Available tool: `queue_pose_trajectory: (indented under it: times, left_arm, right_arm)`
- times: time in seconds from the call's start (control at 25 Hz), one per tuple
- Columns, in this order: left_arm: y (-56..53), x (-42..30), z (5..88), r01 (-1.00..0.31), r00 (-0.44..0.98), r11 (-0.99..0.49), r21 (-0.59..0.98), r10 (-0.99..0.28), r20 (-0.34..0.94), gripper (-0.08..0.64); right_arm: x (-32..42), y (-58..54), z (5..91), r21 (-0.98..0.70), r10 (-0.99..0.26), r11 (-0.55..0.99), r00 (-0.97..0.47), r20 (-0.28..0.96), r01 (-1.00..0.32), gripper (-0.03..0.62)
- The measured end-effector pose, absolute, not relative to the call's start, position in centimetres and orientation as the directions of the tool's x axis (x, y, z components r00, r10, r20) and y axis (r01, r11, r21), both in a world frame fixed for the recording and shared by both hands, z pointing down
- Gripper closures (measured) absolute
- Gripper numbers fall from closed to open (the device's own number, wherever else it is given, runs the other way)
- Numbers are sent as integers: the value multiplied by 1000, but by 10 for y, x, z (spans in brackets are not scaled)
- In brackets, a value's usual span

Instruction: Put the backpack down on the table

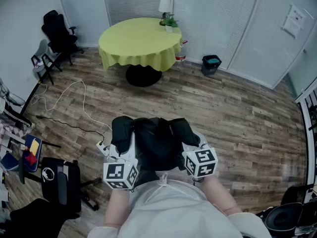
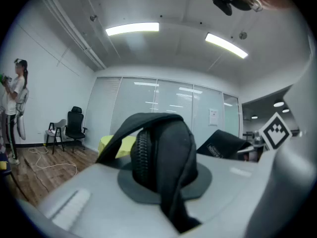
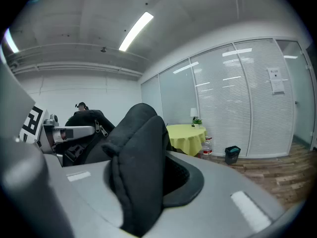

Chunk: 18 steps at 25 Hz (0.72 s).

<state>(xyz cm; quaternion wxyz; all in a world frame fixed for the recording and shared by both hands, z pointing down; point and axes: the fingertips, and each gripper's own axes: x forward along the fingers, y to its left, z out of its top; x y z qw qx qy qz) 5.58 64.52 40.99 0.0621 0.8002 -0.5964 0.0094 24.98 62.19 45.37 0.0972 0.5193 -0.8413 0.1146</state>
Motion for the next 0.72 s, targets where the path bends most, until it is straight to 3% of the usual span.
queue_pose_trajectory:
  times: [0.72]
  left_arm:
    - [610, 54, 433, -951, 296, -278, 137, -945, 139, 531]
  right_arm:
    - [252, 593, 476, -152, -838, 414, -441, 322, -897, 559]
